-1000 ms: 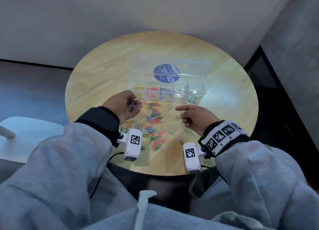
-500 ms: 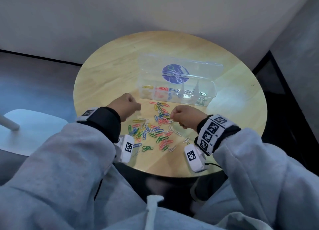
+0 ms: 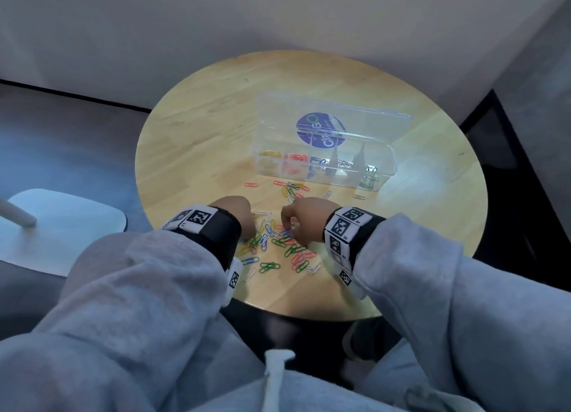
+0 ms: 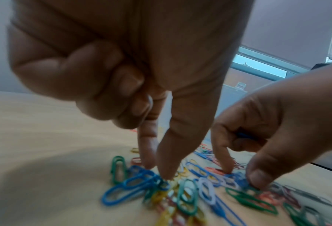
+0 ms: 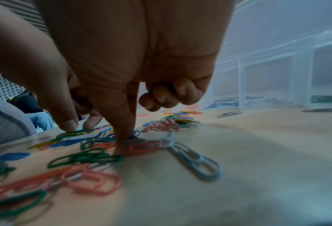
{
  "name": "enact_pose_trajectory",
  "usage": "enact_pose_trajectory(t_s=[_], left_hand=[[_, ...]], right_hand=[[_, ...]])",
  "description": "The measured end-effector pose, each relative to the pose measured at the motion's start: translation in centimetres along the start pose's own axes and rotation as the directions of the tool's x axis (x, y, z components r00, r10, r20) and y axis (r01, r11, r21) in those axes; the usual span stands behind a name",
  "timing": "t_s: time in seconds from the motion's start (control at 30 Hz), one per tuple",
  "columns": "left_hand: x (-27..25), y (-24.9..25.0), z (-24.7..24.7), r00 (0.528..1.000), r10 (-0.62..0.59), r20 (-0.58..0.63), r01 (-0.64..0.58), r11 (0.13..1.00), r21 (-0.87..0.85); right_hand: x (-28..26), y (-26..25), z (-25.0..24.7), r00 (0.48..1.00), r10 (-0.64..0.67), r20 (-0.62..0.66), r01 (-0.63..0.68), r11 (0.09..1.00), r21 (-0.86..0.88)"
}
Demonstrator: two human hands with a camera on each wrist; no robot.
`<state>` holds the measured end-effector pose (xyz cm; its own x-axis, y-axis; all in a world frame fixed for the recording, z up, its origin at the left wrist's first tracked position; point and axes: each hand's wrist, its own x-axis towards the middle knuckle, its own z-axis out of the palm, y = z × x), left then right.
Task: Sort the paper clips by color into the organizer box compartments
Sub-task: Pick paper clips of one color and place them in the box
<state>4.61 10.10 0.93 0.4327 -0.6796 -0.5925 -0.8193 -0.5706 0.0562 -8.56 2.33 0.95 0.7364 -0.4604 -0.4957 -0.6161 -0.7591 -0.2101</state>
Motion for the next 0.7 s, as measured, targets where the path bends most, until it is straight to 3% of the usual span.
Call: enact_pose_trajectory(t_s=[0.53, 0.7], left_hand=[[0.4, 0.5, 0.5, 0.999, 0.032, -0.010, -0.033, 0.995, -0.091], [0.2, 0.8, 0.4, 0.996, 0.094, 0.009, -0.091, 0.986, -0.137]], right_hand=[[-0.9, 1.8, 0.1, 0.994, 0.114, 0.007, -0.114, 0.992, 0.056], [-1.4, 2.9, -0.3, 0.991, 0.134, -0.027, -0.119, 0.944, 0.307]])
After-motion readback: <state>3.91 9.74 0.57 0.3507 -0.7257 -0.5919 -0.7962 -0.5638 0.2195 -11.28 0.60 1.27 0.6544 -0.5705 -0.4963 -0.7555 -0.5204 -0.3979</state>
